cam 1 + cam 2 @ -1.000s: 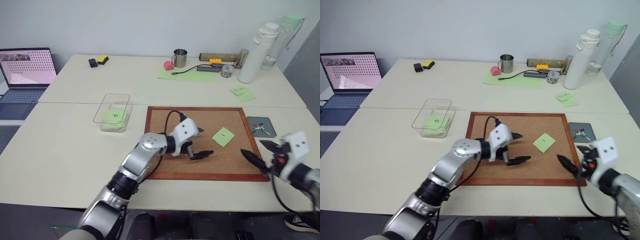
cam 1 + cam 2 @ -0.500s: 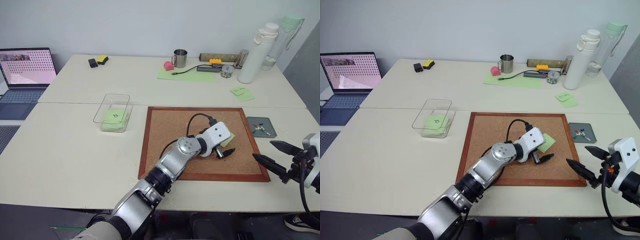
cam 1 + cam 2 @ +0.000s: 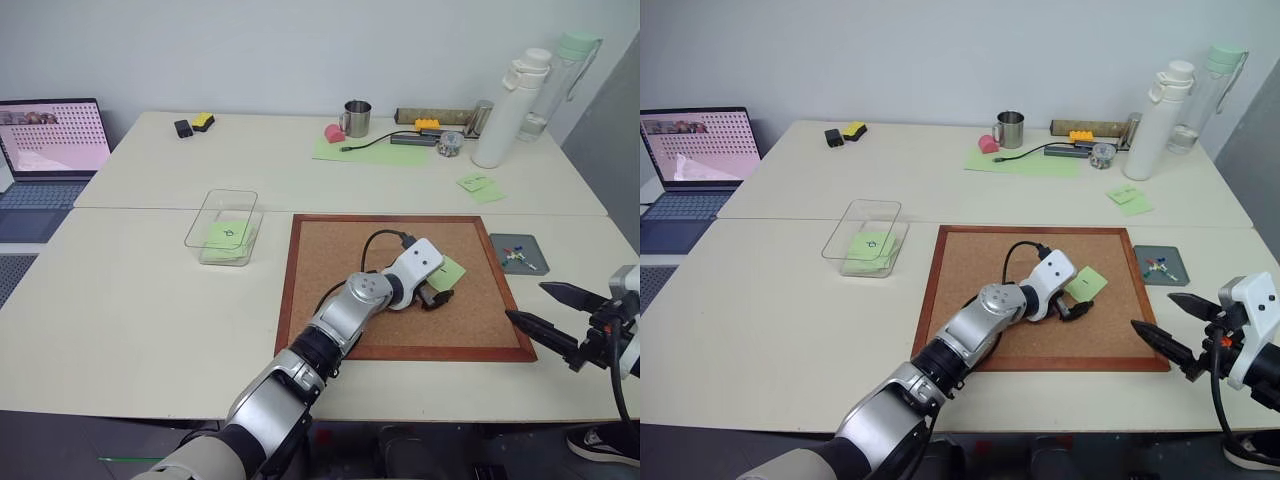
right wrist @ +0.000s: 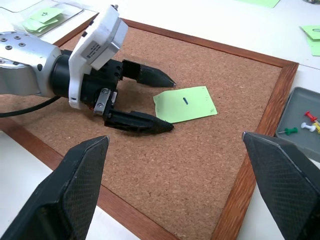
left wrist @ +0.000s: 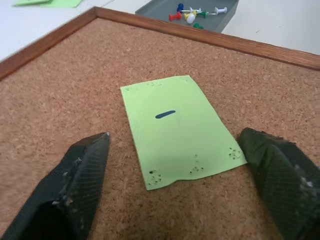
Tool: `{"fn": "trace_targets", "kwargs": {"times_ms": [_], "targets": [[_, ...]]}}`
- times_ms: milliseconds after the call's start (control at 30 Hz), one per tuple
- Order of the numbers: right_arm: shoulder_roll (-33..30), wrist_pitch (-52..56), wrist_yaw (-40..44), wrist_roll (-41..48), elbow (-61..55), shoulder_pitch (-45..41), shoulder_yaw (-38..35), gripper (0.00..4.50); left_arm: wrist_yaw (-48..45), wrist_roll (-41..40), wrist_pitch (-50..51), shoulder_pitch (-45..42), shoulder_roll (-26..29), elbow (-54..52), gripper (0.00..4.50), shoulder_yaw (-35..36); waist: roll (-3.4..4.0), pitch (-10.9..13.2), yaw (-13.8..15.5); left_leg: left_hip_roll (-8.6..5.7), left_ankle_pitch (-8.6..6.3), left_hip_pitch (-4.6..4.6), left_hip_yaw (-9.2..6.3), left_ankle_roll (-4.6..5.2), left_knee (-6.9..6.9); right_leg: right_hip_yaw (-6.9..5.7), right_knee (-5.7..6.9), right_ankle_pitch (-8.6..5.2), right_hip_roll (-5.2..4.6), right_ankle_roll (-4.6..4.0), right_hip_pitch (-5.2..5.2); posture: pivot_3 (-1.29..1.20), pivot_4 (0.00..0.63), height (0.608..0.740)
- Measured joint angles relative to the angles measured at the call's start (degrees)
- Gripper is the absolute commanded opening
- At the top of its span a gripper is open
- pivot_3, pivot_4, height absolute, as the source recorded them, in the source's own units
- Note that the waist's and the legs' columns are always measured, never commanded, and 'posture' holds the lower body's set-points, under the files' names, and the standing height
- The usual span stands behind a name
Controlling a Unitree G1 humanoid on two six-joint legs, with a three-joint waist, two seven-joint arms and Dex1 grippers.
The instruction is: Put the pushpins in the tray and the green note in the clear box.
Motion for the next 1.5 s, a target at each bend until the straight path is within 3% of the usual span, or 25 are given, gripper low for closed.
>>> {"fn": "trace_targets", "kwargs": {"times_ms": [500, 667, 800, 1000, 1300, 1500], "targets": [[-0.03, 0.05, -1.43, 0.45, -0.01, 0.28, 0.00, 4.50, -1.75, -1.79, 3.86, -0.60, 0.01, -1.20, 1.10, 0.89, 0.02, -0.03, 0.35, -0.01, 0.00, -0.02, -0.04, 0.00, 0.00, 0.00, -0.03, 0.00, -0.02, 0.00, 0.02, 0.00, 0.150, 0.740], [-0.03, -0.25, -2.27, 0.37, 0.06, -1.20, 0.63, 4.50, -8.76, -8.33, 8.00, 0.04, 0.17, -4.33, 1.10, 4.50, 0.04, 0.00, 0.31, 0.00, 0.01, -0.20, -0.01, -0.01, 0.02, -0.06, -0.02, 0.00, -0.02, 0.00, -0.15, 0.00, 0.150, 0.740], [0.59, -0.67, -3.81, 0.29, 0.73, -5.13, 4.71, 4.50, -16.45, -17.46, 12.14, -0.02, 2.60, -14.12, 1.10, 10.97, 0.07, 0.00, -0.08, 0.10, 0.01, -0.17, 0.04, -0.02, 0.00, -0.06, 0.01, 0.00, 0.03, 0.00, -0.18, 0.00, 0.150, 0.740], [3.65, 0.11, -8.12, 3.41, 2.81, -15.57, 11.60, 4.50, -24.07, -21.92, 16.40, 1.50, 17.65, -25.43, 1.10, 16.73, 0.16, -0.02, -0.11, 0.34, 0.02, 0.03, 0.11, -0.03, -0.04, 0.00, 0.05, 0.00, 0.09, -0.01, -0.12, 0.00, 0.150, 0.740], [4.44, 0.33, -8.93, 5.16, 1.57, -30.24, 24.20, 4.50, -12.31, -20.80, 18.42, 8.85, 28.53, -37.74, 1.10, 28.41, 0.10, 0.02, 0.30, 0.49, 0.01, -0.20, -0.07, -0.02, 0.09, -0.05, 0.05, 0.01, -0.09, 0.00, -0.21, 0.00, 0.150, 0.740], [6.37, -0.20, -7.77, 3.84, 3.00, -34.79, 33.21, 4.50, 0.21, -15.25, 19.76, 16.14, 33.63, -38.61, 1.10, 35.94, 0.01, 0.06, 0.48, 0.45, 0.01, -0.31, -0.22, -0.02, 0.11, -0.28, 0.02, 0.01, -0.19, 0.00, -0.23, 0.00, 0.150, 0.740]]}}
